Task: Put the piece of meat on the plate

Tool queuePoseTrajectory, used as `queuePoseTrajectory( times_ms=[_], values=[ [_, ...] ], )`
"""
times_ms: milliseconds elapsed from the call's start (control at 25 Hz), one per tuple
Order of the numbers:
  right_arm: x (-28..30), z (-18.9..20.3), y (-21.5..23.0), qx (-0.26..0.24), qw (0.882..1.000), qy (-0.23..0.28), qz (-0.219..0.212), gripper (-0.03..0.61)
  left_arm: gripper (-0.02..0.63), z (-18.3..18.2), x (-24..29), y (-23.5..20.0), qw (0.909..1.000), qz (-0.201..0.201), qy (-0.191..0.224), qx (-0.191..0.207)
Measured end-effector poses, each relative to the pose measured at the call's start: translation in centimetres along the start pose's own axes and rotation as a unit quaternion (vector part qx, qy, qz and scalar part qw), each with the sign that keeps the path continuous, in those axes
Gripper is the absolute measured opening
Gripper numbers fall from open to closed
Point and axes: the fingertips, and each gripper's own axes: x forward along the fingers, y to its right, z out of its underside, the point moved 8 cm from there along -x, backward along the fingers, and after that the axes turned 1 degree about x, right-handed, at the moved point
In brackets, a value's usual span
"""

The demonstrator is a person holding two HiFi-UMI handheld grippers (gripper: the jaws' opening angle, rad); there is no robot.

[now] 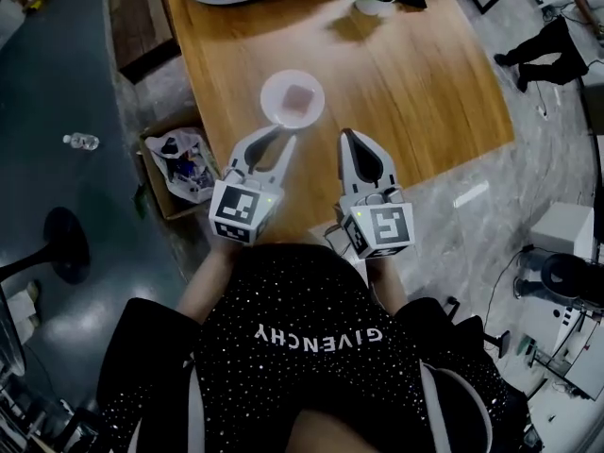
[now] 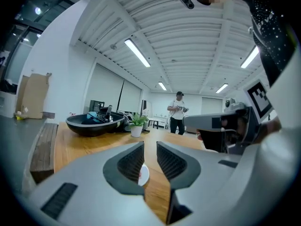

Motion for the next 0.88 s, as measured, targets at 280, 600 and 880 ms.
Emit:
queuePoseTrajectory(
  times_ms=[280,600,880],
  values=[
    [-2.1,1.0,-1.3,0.050,0.999,0.004,0.010,0.012,0.066,0.3,-2.9,0.8,0.9999,0.001,0.012,0.007],
    [-4.7,1.4,-4.6,0.055,0.998,0.006,0.018,0.012,0.011,0.3,-7.3,1.8,0.9994,-0.001,0.021,0.026],
    [-6.5,1.9,-8.2,0.019,0.999,-0.005,0.035,0.011,0.011,3.1,-10.6,2.1,0.9997,0.010,-0.001,0.022]
  ],
)
